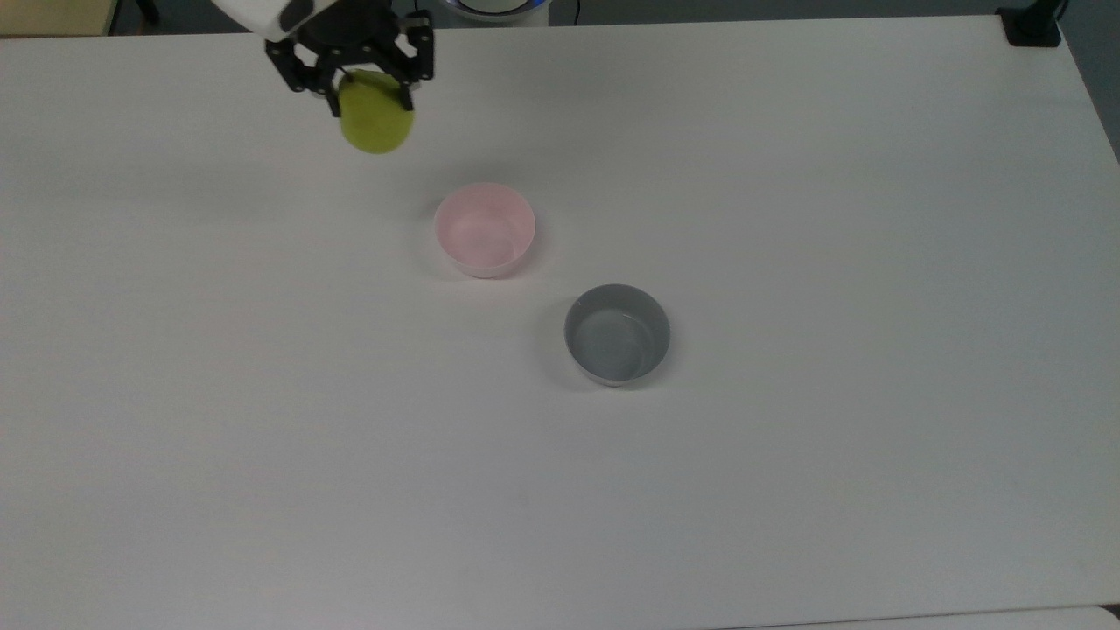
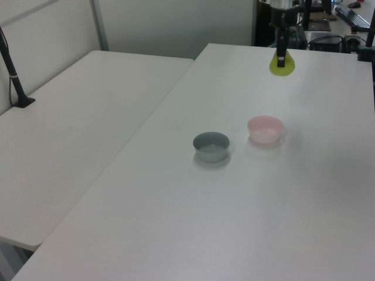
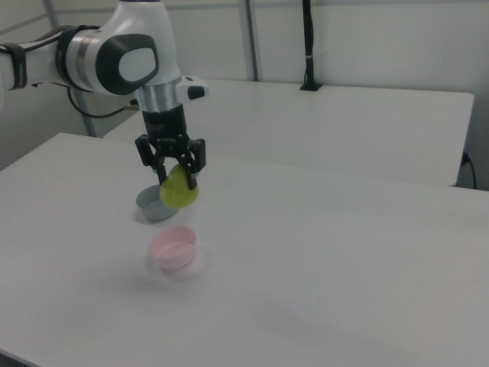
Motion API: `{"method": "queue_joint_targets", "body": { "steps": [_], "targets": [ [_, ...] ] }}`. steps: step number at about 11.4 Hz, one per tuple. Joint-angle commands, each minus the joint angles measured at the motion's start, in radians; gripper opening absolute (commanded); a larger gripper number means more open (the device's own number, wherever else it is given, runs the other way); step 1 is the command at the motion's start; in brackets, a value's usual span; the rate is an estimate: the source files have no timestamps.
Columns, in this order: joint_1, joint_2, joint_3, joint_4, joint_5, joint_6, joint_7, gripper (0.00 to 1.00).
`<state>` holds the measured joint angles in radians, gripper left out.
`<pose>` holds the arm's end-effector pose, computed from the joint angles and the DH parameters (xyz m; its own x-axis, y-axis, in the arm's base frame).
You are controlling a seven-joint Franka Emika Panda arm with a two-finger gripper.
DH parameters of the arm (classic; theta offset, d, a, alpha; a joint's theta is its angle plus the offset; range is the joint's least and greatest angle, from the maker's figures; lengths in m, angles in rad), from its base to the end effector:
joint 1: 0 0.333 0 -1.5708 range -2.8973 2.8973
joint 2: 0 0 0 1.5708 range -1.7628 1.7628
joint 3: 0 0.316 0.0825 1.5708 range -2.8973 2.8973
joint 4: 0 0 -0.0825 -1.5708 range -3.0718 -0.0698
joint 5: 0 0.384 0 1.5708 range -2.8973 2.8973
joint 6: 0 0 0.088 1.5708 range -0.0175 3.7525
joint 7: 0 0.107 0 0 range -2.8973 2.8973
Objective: Place the pear in the bowl
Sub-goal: 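Lift the pear and carry it over the pink bowl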
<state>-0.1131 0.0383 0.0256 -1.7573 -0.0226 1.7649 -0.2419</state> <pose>0.5696 -0.0522 0.5308 0.9868 0.1581 -0.0349 0.1586 -0.9873 0.0131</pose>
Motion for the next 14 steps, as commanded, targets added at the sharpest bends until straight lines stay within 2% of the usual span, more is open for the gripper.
{"method": "queue_joint_targets", "body": {
  "steps": [1, 4, 10, 14],
  "targets": [
    [0.061, 0.009, 0.025, -0.054, 0.013, 0.043, 0.052, 0.00],
    [0.102, 0.041, 0.027, -0.139, 0.006, 0.184, 0.107, 0.00],
    [0.151, 0.141, 0.028, -0.165, -0.019, 0.286, 0.137, 0.00],
    [0.161, 0.179, 0.028, -0.197, -0.083, 0.363, 0.181, 0.00]
  ]
}}
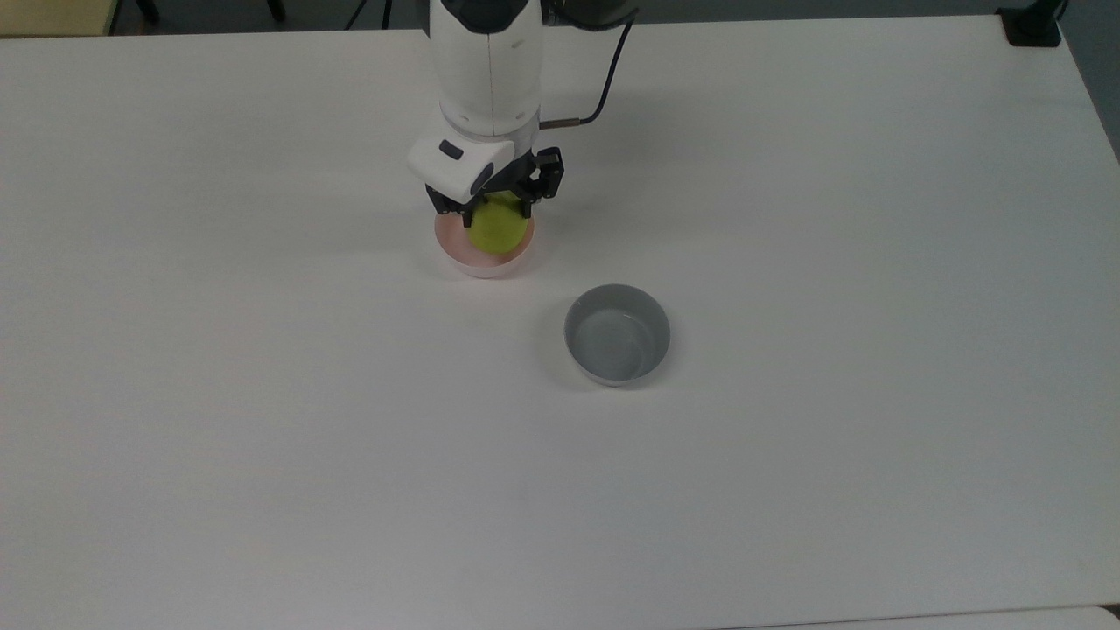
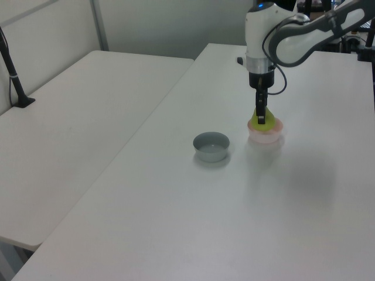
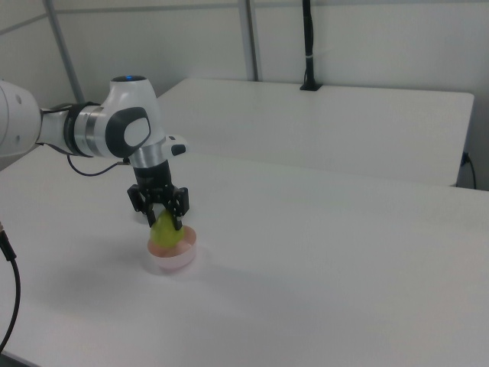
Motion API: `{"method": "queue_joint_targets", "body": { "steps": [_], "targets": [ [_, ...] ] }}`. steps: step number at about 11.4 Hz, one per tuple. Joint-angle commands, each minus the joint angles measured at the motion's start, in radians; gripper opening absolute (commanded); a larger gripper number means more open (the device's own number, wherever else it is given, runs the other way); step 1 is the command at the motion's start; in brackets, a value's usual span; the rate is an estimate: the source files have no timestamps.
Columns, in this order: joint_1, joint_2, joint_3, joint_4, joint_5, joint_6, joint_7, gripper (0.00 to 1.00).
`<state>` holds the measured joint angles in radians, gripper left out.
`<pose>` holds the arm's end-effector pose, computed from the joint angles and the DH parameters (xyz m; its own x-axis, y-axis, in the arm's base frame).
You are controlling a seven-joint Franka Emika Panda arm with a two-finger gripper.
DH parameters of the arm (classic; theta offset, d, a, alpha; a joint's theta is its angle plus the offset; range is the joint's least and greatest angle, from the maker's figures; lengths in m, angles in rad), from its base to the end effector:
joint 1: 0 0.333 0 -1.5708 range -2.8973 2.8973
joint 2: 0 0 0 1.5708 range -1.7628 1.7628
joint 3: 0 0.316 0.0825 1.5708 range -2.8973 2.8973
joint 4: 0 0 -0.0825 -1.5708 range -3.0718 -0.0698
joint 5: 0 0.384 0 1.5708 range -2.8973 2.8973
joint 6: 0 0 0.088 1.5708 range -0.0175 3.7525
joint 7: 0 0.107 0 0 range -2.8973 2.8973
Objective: Place the pear in the bowl
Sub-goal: 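Lower the pear into the pink bowl and open the gripper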
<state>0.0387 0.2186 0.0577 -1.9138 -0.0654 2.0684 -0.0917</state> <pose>0.5967 0.0529 0.3768 0.9739 0.2167 -0.0677 0.2195 -0.9749 0.0368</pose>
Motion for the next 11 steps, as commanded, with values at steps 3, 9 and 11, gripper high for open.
{"method": "queue_joint_targets", "body": {
  "steps": [3, 9, 11],
  "targets": [
    [0.001, 0.024, -0.004, -0.047, -0.071, 0.098, 0.032, 0.00],
    [-0.013, 0.015, -0.006, -0.039, -0.076, 0.079, 0.040, 1.00],
    [-0.016, -0.005, -0.006, -0.034, -0.077, 0.059, 0.085, 1.00]
  ]
}}
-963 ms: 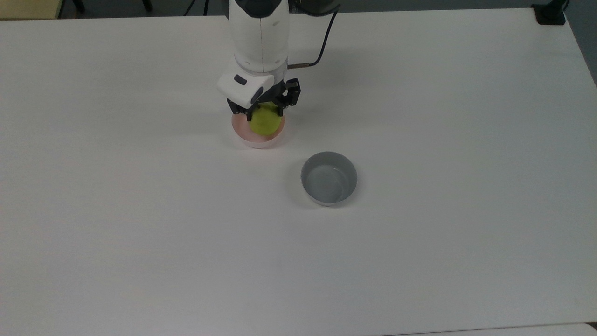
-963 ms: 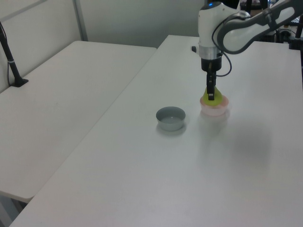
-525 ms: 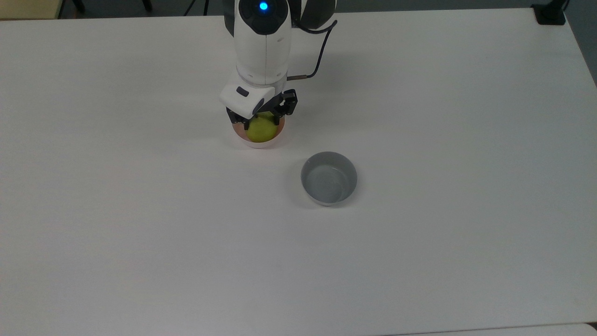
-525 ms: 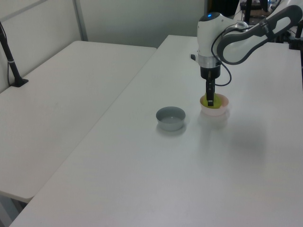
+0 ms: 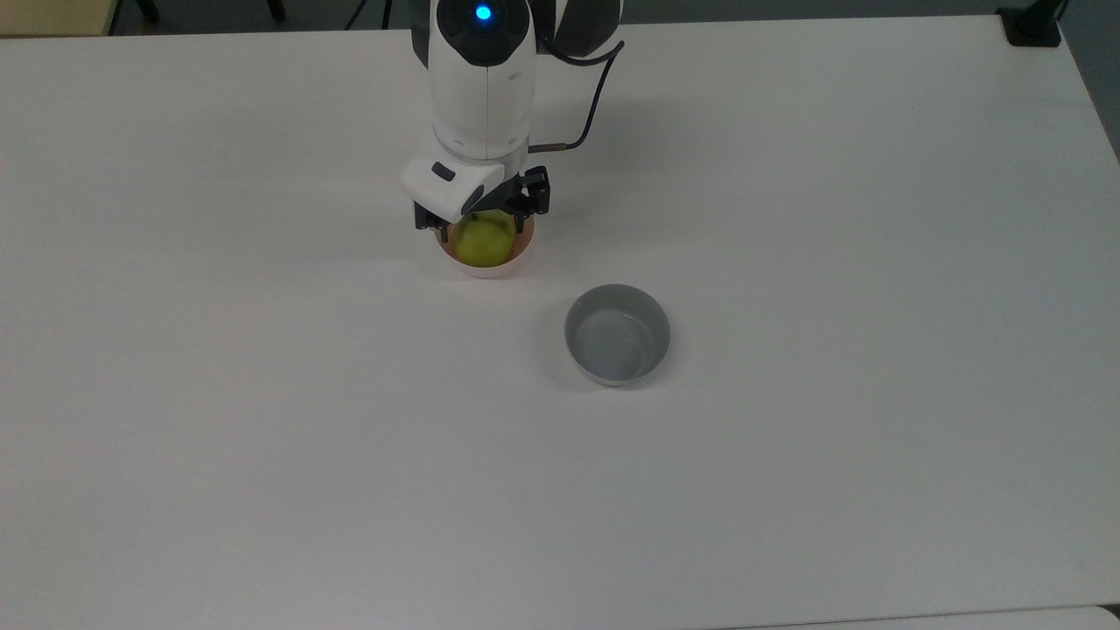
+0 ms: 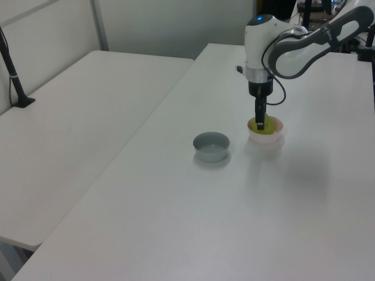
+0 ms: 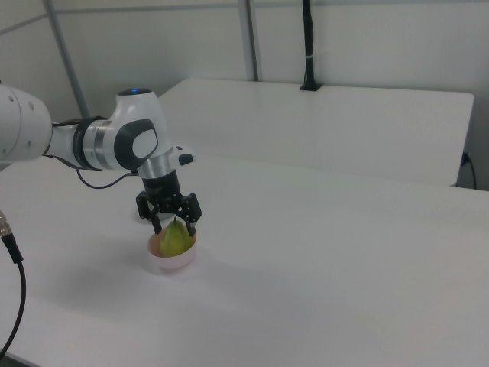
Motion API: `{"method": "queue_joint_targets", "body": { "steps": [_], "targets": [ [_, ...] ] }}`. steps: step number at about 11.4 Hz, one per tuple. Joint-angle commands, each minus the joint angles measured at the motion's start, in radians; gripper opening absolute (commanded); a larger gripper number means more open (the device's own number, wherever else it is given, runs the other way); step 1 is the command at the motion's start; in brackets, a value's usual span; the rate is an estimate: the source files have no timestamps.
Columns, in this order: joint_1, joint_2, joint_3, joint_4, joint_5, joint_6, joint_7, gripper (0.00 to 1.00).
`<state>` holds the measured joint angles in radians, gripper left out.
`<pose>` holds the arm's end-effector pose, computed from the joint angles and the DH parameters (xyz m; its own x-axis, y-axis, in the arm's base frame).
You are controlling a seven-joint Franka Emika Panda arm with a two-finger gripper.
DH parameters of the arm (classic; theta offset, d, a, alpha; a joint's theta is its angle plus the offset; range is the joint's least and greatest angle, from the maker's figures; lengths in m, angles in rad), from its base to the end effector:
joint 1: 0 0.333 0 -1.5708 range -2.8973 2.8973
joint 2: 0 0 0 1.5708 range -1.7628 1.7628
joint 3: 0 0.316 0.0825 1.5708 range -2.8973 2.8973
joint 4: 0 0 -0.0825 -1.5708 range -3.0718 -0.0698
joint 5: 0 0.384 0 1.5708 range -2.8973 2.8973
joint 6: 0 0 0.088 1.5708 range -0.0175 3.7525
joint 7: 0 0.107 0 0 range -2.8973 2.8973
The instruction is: Place the pear in the bowl
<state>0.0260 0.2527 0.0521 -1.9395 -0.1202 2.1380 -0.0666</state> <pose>0.6000 0.0406 0.3506 0.9765 0.2063 -0.0617 0.2109 -0.9742 0.0807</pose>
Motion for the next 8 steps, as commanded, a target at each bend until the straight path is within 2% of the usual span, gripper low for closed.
{"method": "queue_joint_targets", "body": {
  "steps": [1, 3, 8],
  "targets": [
    [-0.005, -0.059, 0.000, -0.007, -0.026, -0.027, 0.062, 1.00],
    [-0.006, -0.101, 0.000, 0.039, -0.077, -0.132, 0.059, 1.00],
    [-0.060, -0.161, -0.011, 0.247, -0.053, -0.395, 0.059, 1.00]
  ]
}}
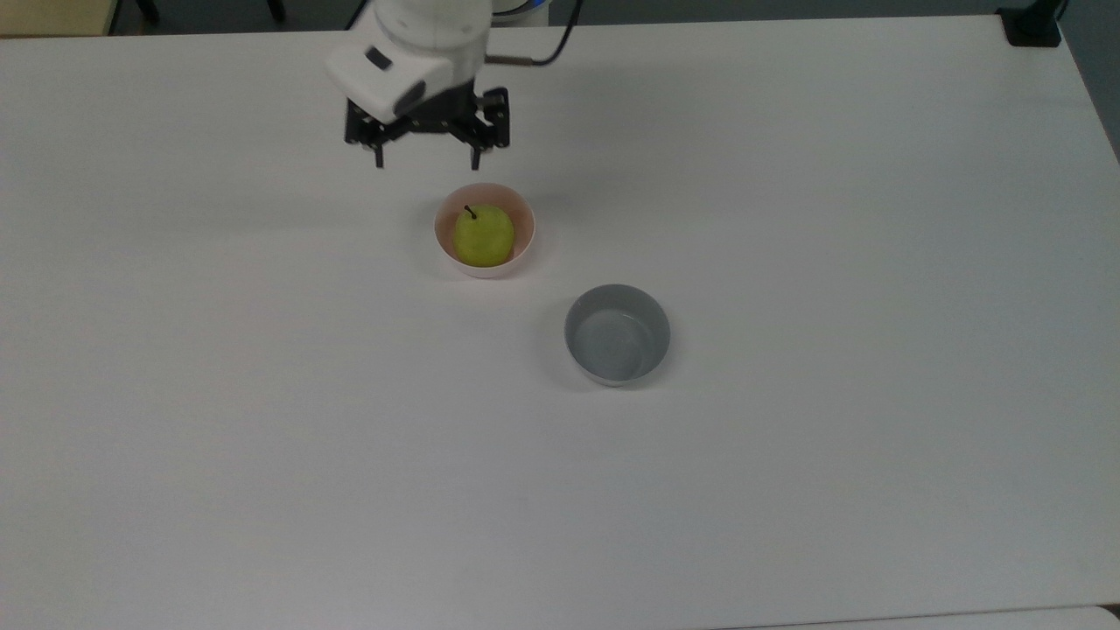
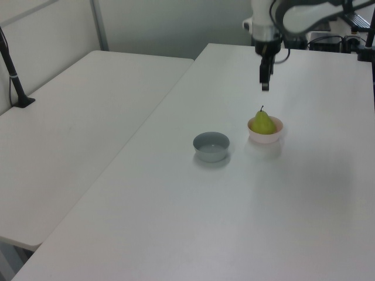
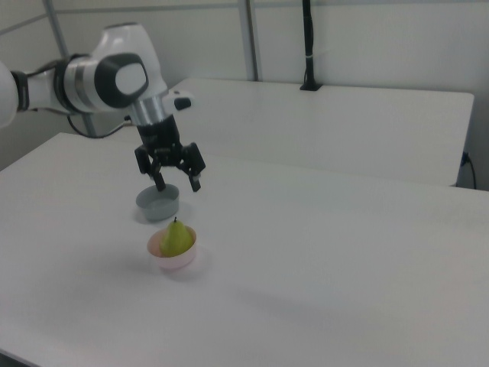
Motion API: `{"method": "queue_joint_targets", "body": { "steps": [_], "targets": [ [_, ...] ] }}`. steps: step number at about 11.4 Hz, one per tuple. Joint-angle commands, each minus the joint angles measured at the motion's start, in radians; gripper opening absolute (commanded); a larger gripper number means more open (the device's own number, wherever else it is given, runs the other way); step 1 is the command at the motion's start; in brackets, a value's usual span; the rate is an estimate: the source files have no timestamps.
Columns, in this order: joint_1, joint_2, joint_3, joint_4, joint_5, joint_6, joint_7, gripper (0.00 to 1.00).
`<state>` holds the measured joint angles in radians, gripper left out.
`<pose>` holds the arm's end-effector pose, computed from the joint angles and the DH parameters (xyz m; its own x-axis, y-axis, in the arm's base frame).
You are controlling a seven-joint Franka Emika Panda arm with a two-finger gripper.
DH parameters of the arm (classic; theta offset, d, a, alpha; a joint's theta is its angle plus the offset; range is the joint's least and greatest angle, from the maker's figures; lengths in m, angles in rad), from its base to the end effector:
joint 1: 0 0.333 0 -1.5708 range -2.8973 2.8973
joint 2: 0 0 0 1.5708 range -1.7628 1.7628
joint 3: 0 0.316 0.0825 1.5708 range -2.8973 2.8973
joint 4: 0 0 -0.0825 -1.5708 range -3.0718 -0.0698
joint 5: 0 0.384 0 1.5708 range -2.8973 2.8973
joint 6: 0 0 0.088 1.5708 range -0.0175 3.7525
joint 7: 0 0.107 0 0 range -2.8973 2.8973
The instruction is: Place the pear in the bowl
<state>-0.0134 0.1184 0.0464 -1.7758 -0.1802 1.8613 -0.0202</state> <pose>0.5945 0.0047 0.4846 0.9938 0.1039 -0.0402 0.1092 -0.9804 0.1638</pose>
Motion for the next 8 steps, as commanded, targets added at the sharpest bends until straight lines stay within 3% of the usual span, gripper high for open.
{"method": "queue_joint_targets", "body": {
  "steps": [1, 3, 5, 8],
  "targets": [
    [-0.029, -0.052, -0.005, 0.097, 0.042, -0.142, 0.019, 1.00],
    [-0.107, -0.097, 0.000, 0.104, 0.155, -0.140, 0.005, 1.00],
    [-0.140, -0.099, -0.003, 0.146, 0.168, -0.130, -0.039, 1.00],
    [-0.163, -0.095, -0.011, 0.167, 0.274, -0.129, -0.080, 1.00]
  ]
}}
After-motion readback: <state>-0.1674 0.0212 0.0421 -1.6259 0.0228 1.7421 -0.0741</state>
